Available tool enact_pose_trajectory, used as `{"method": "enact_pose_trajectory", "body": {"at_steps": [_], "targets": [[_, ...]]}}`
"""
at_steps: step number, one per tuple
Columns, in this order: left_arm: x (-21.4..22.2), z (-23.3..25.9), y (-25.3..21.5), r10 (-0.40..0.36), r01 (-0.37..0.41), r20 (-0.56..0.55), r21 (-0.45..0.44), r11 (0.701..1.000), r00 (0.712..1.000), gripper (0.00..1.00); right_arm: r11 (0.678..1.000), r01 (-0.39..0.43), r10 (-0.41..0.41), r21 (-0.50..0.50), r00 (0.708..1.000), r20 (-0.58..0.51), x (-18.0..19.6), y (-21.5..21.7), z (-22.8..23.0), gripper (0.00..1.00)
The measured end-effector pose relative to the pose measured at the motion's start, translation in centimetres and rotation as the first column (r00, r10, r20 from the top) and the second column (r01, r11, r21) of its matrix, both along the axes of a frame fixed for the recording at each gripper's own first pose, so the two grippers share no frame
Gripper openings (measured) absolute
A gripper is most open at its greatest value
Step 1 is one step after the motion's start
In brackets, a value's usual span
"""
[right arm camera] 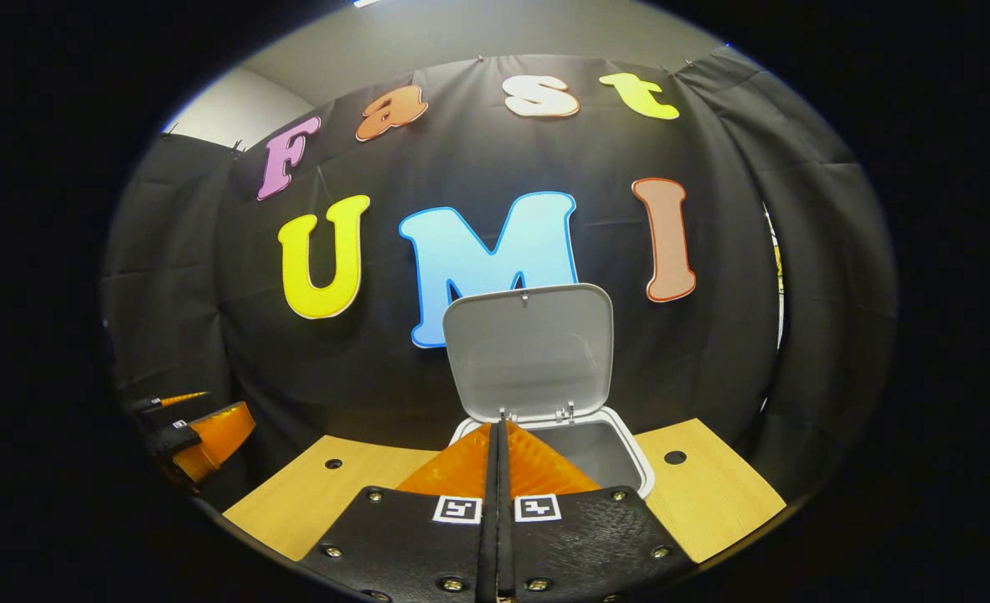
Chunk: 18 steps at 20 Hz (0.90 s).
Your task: Press the lid of the desktop garbage bin to open it, pick up the crumpled paper on the desktop and throw it into the bin, then pick up the pop can on the desktop and drop it into the bin, and finally close the garbage bin lid.
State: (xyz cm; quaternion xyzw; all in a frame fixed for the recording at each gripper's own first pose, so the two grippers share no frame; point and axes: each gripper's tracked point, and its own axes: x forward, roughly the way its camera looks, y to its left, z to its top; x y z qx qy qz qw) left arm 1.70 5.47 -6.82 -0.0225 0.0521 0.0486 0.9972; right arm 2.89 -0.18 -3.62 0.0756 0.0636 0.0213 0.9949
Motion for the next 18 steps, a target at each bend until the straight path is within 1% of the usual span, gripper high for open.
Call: {"method": "enact_pose_trajectory", "body": {"at_steps": [1, 2, 6, 7, 12, 13, 18], "targets": [[0.1, -0.9, 0.3, 0.001, -0.001, -0.014, 0.003, 1.0, 1.0, 0.93, 1.0, -0.001, 0.001, -0.002, 1.0, -0.001, -0.1, 0.0, -0.1, 0.0], [0.2, -1.9, 0.5, -0.001, 0.001, -0.029, 0.006, 1.0, 1.0, 0.96, 1.0, -0.003, 0.003, -0.005, 1.0, -0.002, -0.2, 0.1, -0.1, 0.0], [0.0, -6.3, 1.9, 0.006, -0.007, -0.099, -0.008, 1.0, 0.995, 0.96, 1.0, -0.012, 0.012, -0.022, 1.0, -0.005, -0.3, 0.3, -0.1, 0.0], [-0.2, -7.4, 2.2, 0.009, -0.011, -0.118, -0.014, 1.0, 0.993, 0.93, 1.0, -0.013, 0.013, -0.026, 1.0, -0.007, -0.2, 0.3, -0.3, 0.0], [-1.1, -12.3, 3.6, 0.017, -0.025, -0.205, -0.038, 0.999, 0.979, 0.96, 0.999, -0.022, 0.021, -0.033, 1.0, -0.018, -0.1, 0.5, -0.6, 0.0], [-1.4, -13.2, 3.7, 0.012, -0.022, -0.217, -0.044, 0.999, 0.976, 0.94, 0.999, -0.024, 0.023, -0.033, 1.0, -0.019, -0.1, 0.6, -0.7, 0.0], [-2.9, -17.4, 2.9, -0.029, 0.014, -0.279, -0.055, 0.998, 0.96, 0.94, 0.999, -0.031, 0.03, -0.037, 0.999, -0.027, -0.3, 0.8, -0.7, 0.0]]}}
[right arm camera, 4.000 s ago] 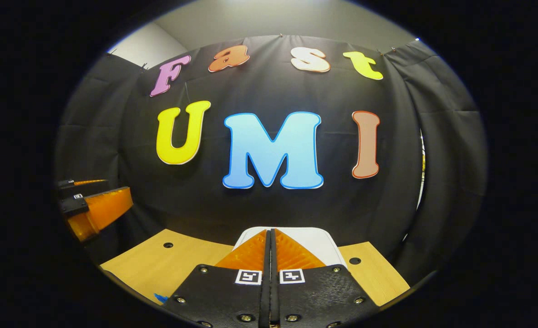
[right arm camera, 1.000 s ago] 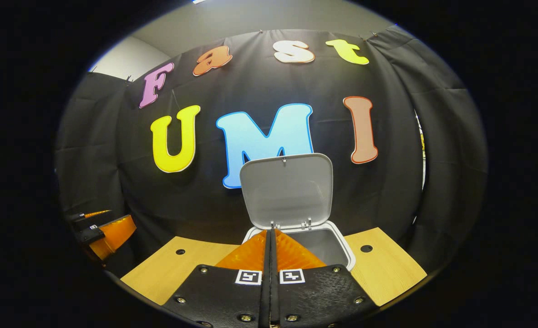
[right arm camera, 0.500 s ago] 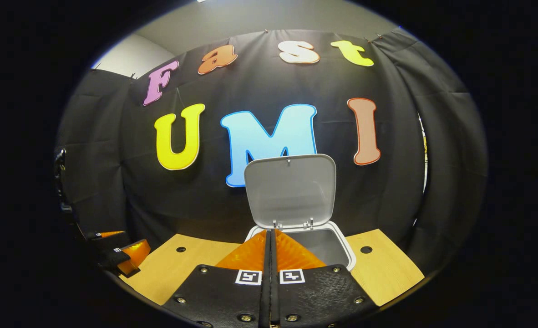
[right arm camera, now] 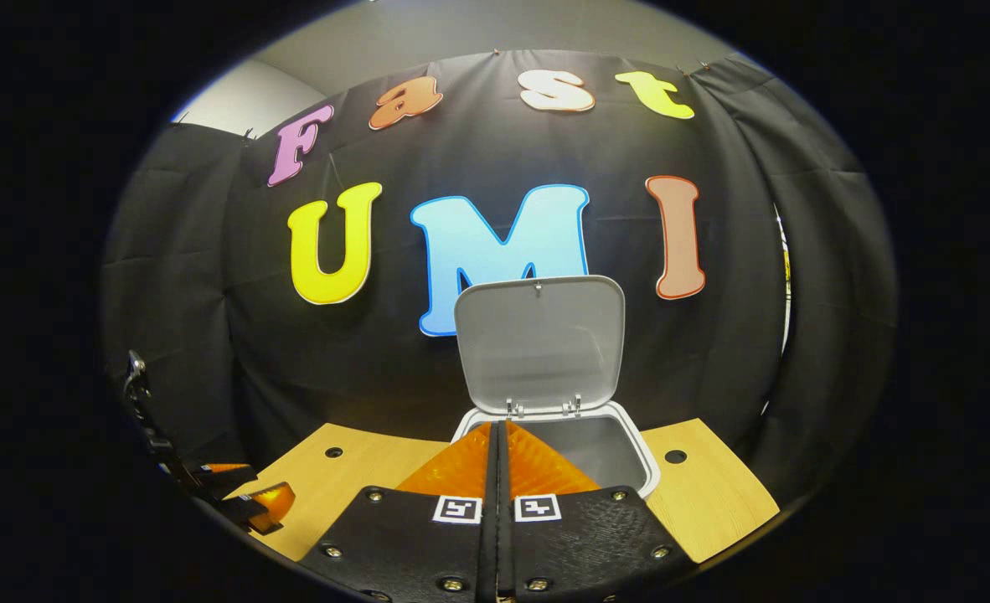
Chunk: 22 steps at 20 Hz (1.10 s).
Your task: Press the lid of the desktop garbage bin to open it, pick up the crumpled paper on the desktop and throw it into the bin, then pick up the pop can on the desktop and drop it into the bin, and finally close the garbage bin lid.
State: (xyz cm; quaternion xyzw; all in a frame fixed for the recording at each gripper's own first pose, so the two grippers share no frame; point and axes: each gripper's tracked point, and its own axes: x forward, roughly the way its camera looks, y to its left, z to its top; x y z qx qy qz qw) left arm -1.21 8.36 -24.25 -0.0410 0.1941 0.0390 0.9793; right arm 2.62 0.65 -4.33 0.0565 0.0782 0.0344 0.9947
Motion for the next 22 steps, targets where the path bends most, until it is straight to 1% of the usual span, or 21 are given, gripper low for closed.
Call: {"method": "enact_pose_trajectory", "body": {"at_steps": [2, 3, 4, 5, 9, 10, 12, 14, 15, 16, 17, 19, 21, 22], "targets": [[-0.6, -1.8, -0.3, -0.008, 0.008, -0.03, 0.004, 1.0, 1.0, 0.93, 1.0, -0.003, 0.003, -0.002, 1.0, -0.004, -0.1, 0.1, -0.1, 0.0], [-0.7, -2.8, -0.4, -0.012, 0.012, -0.047, 0.001, 1.0, 0.999, 0.96, 1.0, -0.004, 0.004, -0.003, 1.0, -0.007, -0.1, 0.1, -0.2, 0.0], [-1.0, -3.8, -0.6, -0.016, 0.016, -0.065, -0.003, 1.0, 0.998, 0.91, 1.0, -0.004, 0.004, -0.006, 1.0, -0.009, -0.2, 0.1, -0.2, 0.0], [-1.5, -4.7, -0.6, -0.018, 0.018, -0.08, -0.004, 1.0, 0.997, 0.93, 1.0, -0.004, 0.004, -0.01, 1.0, -0.012, -0.3, 0.1, -0.4, 0.0], [-2.7, -8.2, -0.5, -0.021, 0.019, -0.151, -0.014, 1.0, 0.988, 0.94, 1.0, 0.0, 0.0, -0.024, 1.0, -0.027, -0.6, -0.2, -0.7, 0.0], [-3.0, -9.0, -0.4, -0.02, 0.017, -0.168, -0.018, 1.0, 0.986, 0.96, 1.0, 0.001, -0.002, -0.028, 1.0, -0.029, -0.6, -0.3, -0.7, 0.0], [-3.8, -10.6, -0.4, -0.017, 0.012, -0.198, -0.028, 1.0, 0.98, 0.96, 0.999, 0.002, -0.003, -0.036, 0.999, -0.034, -0.8, -0.3, -0.8, 0.0], [-4.4, -12.3, -0.6, -0.025, 0.017, -0.233, -0.036, 0.999, 0.972, 0.92, 0.999, 0.002, -0.004, -0.045, 0.999, -0.043, -0.9, -0.4, -1.0, 0.0], [-4.6, -13.5, -0.8, -0.032, 0.024, -0.255, -0.034, 0.999, 0.966, 0.92, 0.999, 0.003, -0.005, -0.046, 0.999, -0.048, -1.1, -0.5, -1.3, 0.0], [-4.8, -14.6, -0.9, -0.037, 0.03, -0.278, -0.027, 0.999, 0.96, 0.96, 0.999, 0.004, -0.007, -0.042, 0.999, -0.054, -1.2, -0.5, -1.4, 0.0], [-5.2, -15.6, -1.1, -0.041, 0.037, -0.293, -0.02, 0.999, 0.955, 0.94, 0.999, 0.007, -0.01, -0.038, 0.998, -0.062, -1.3, -0.6, -1.8, 0.0], [-5.7, -17.3, -1.4, -0.052, 0.051, -0.324, -0.013, 0.999, 0.945, 0.96, 0.999, 0.012, -0.015, -0.032, 0.997, -0.082, -1.5, -0.7, -2.4, 0.0], [-6.2, -18.5, -1.2, -0.058, 0.052, -0.348, -0.026, 0.998, 0.936, 0.96, 0.999, 0.017, -0.021, -0.038, 0.995, -0.099, -1.8, -0.9, -2.9, 0.0], [-6.5, -19.0, -1.0, -0.056, 0.047, -0.359, -0.033, 0.998, 0.932, 0.94, 0.999, 0.018, -0.023, -0.046, 0.994, -0.105, -1.9, -1.1, -3.0, 0.0]]}}
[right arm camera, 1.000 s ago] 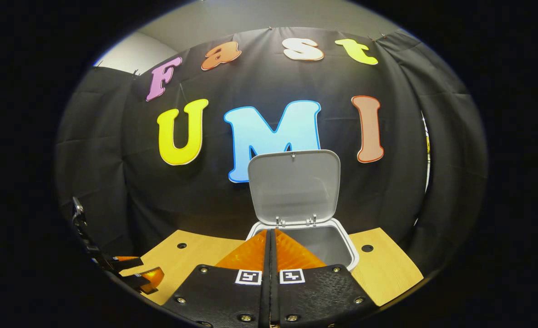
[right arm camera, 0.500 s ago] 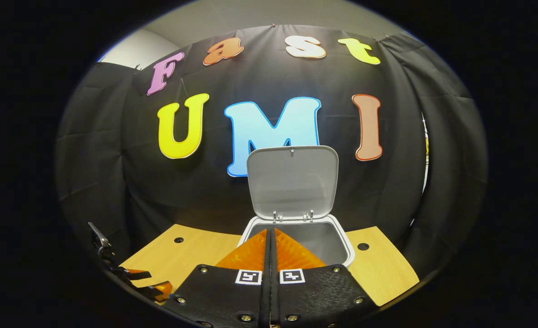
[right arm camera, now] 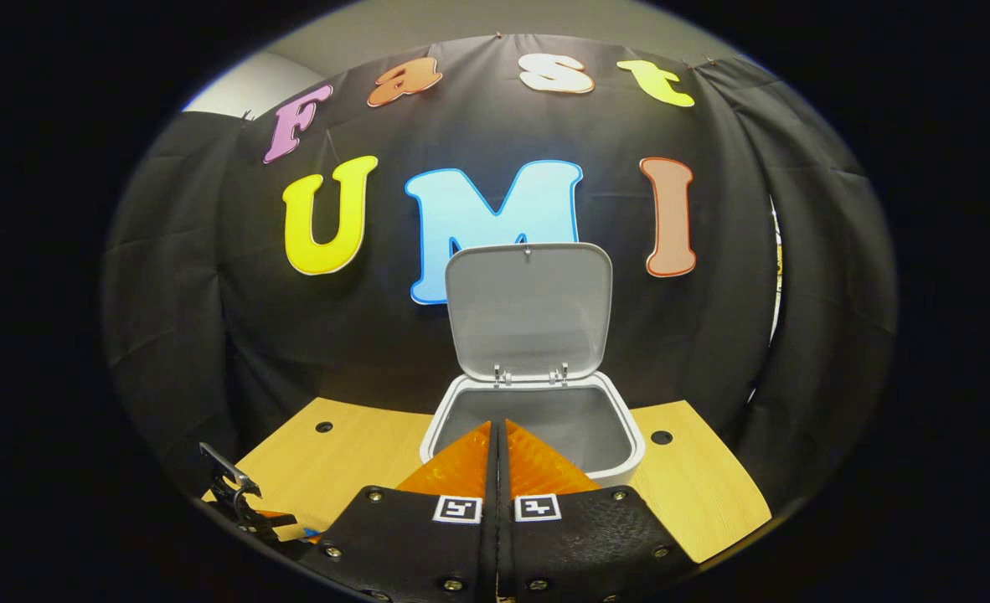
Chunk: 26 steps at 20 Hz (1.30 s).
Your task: Press the lid of the desktop garbage bin to open it, pick up the crumpled paper on the desktop and throw it into the bin, then pick up the pop can on the desktop and drop it into the bin, and finally close the garbage bin lid.
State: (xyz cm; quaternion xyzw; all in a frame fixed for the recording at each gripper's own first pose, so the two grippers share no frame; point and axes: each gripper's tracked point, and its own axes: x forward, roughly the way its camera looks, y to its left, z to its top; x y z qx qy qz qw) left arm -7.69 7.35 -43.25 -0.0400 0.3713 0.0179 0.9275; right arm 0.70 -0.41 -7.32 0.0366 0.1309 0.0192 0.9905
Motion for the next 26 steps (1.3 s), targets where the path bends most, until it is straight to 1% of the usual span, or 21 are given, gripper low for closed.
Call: {"method": "enact_pose_trajectory", "body": {"at_steps": [3, 7, 9, 10, 12, 14, 17, 19, 23, 26], "targets": [[-0.6, -2.0, 0.3, 0.018, -0.019, -0.041, -0.018, 1.0, 0.999, 0.94, 1.0, 0.005, -0.005, -0.016, 1.0, -0.015, -0.4, -0.3, -0.4, 0.0], [-0.9, -3.4, 0.8, 0.027, -0.03, -0.083, -0.023, 0.999, 0.996, 0.96, 1.0, 0.003, -0.004, -0.022, 0.999, -0.043, -0.6, -0.1, -1.3, 0.0], [-1.0, -4.2, 1.2, 0.032, -0.034, -0.105, -0.025, 0.999, 0.994, 0.94, 1.0, -0.003, 0.001, -0.027, 0.999, -0.055, -0.7, 0.2, -1.6, 0.0], [-1.1, -4.5, 1.3, 0.034, -0.038, -0.114, -0.028, 0.999, 0.993, 0.96, 1.0, -0.006, 0.005, -0.03, 0.998, -0.06, -0.7, 0.3, -1.7, 0.0], [-1.3, -5.0, 1.5, 0.04, -0.045, -0.135, -0.036, 0.998, 0.99, 0.92, 0.999, -0.012, 0.01, -0.031, 0.998, -0.067, -0.6, 0.5, -2.0, 0.0], [-1.0, -4.9, 1.6, 0.039, -0.043, -0.128, -0.032, 0.999, 0.991, 0.93, 0.999, -0.015, 0.013, -0.031, 0.997, -0.074, -0.5, 0.8, -2.1, 0.0], [-0.4, -4.2, 1.5, 0.027, -0.031, -0.119, -0.031, 0.999, 0.992, 0.97, 0.999, -0.017, 0.014, -0.028, 0.997, -0.081, -0.5, 0.9, -2.5, 0.0], [-0.5, -4.3, 1.7, 0.027, -0.031, -0.121, -0.029, 0.999, 0.992, 0.95, 1.0, -0.013, 0.011, -0.021, 0.996, -0.086, -0.4, 0.9, -2.6, 0.0], [-0.2, -3.9, 1.7, 0.029, -0.03, -0.139, -0.006, 1.0, 0.99, 0.33, 1.0, -0.003, 0.002, -0.006, 0.995, -0.102, -0.5, 0.7, -3.3, 0.0], [-0.1, -3.8, 1.8, 0.029, -0.03, -0.143, -0.003, 1.0, 0.989, 0.34, 1.0, 0.005, -0.006, -0.01, 0.995, -0.101, -0.9, 0.2, -3.3, 0.0]]}}
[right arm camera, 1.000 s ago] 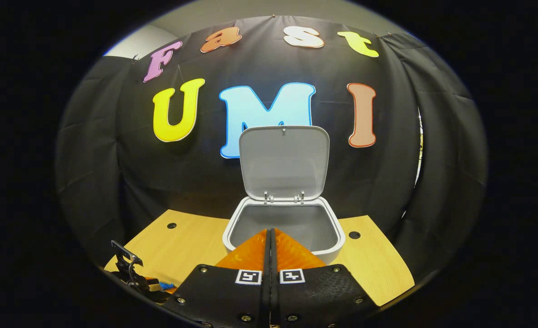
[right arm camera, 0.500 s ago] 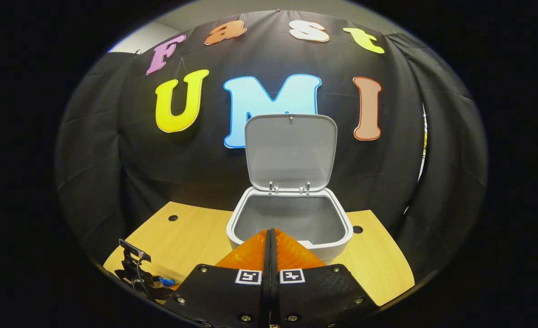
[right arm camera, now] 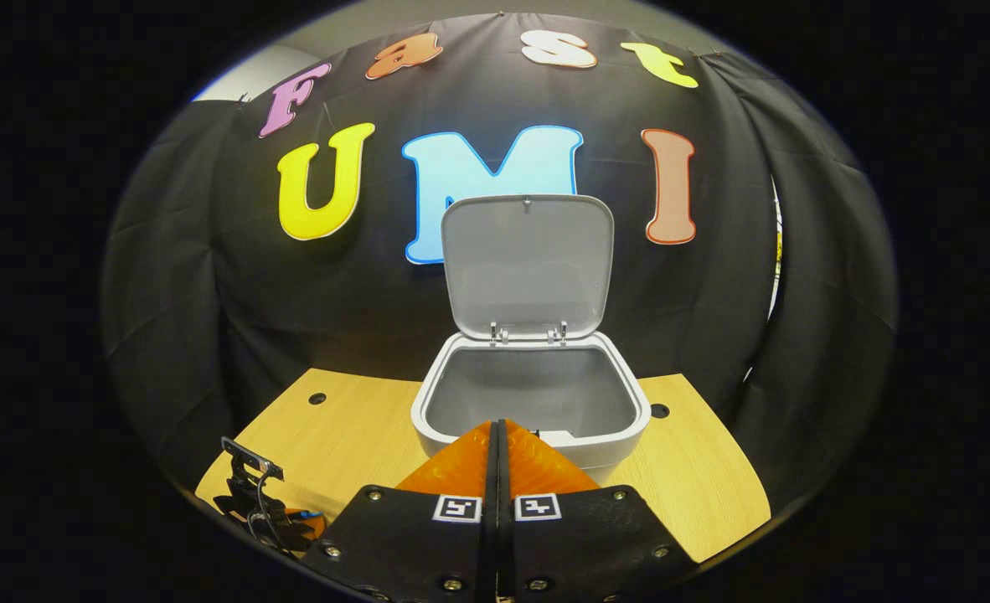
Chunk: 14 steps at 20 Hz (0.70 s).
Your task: Press the lid of the desktop garbage bin to open it, pick up the crumpled paper on the desktop and throw it into the bin, then pick up the pop can on the desktop and drop it into the bin, and finally close the garbage bin lid.
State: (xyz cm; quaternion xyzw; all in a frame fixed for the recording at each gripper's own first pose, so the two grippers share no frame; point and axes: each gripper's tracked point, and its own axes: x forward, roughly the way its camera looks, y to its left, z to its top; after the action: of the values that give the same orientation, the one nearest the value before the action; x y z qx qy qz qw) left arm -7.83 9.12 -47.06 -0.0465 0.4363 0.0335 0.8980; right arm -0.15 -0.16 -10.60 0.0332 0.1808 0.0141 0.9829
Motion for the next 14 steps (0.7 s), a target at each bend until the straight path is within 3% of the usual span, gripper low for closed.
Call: {"method": "enact_pose_trajectory", "body": {"at_steps": [5, 14], "targets": [[0.5, 1.4, 0.2, -0.003, 0.003, 0.035, 0.019, 1.0, 0.999, 0.32, 1.0, 0.012, -0.012, 0.004, 1.0, 0.006, -0.1, -0.7, 0.0, 0.0], [4.1, 8.3, -0.2, -0.053, 0.041, 0.186, 0.068, 0.997, 0.981, 0.32, 1.0, 0.012, -0.012, 0.023, 1.0, 0.004, -0.7, -0.9, -0.6, 0.0]]}}
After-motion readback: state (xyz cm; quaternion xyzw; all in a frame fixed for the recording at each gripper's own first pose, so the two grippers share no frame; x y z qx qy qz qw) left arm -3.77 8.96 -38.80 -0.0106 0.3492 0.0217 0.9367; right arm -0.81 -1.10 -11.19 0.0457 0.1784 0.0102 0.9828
